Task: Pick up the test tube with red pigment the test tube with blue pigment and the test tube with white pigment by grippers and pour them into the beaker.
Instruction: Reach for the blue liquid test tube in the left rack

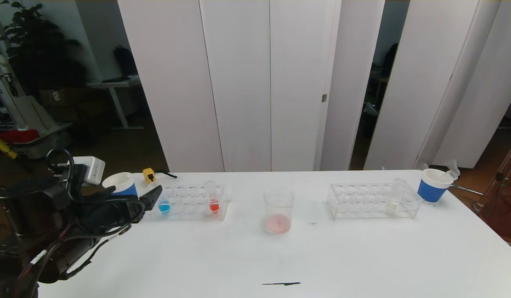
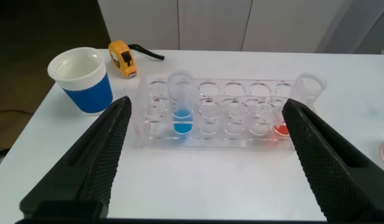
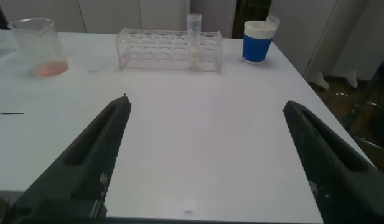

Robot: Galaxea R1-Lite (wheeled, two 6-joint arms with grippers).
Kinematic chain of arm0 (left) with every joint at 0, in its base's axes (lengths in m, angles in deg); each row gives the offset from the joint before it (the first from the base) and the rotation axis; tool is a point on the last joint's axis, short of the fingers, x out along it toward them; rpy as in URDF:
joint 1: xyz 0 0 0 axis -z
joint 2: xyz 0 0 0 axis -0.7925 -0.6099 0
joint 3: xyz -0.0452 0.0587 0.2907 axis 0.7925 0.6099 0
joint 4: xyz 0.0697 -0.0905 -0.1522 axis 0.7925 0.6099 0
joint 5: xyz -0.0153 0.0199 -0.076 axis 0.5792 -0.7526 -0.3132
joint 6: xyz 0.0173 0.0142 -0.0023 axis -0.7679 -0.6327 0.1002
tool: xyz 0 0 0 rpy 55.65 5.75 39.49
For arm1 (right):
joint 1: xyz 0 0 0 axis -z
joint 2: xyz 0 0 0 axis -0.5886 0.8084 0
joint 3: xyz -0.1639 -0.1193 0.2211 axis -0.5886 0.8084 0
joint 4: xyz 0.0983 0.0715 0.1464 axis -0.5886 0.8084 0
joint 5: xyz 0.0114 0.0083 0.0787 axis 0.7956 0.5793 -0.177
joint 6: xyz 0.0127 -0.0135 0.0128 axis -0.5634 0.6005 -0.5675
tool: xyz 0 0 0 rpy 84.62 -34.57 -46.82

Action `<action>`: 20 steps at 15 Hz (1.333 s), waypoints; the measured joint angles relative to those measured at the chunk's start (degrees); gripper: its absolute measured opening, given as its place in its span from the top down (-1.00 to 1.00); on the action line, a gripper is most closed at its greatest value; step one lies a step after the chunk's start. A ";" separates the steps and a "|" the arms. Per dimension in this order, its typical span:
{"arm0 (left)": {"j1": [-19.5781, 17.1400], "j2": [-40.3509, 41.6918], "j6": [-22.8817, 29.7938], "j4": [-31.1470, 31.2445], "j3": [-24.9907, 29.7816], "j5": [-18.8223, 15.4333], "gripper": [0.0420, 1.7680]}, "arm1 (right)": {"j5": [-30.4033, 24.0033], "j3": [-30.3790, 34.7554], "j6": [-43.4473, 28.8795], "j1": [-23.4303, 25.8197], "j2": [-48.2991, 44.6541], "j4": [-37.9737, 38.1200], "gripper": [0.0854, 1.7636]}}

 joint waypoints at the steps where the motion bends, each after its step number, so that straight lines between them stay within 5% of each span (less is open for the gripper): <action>1: -0.13 -1.60 -0.02 -1.49 0.74 -0.20 -0.96 | 0.00 0.00 0.00 0.04 0.00 0.00 -0.98; 9: -3.02 -19.52 -0.50 -18.64 1.74 -2.95 -0.96 | 0.02 -0.02 0.00 0.01 0.00 0.00 -0.98; 20: -5.77 -29.44 -0.72 -17.44 -13.15 -3.36 -0.96 | 0.00 -0.02 -0.02 0.04 0.00 0.02 -0.98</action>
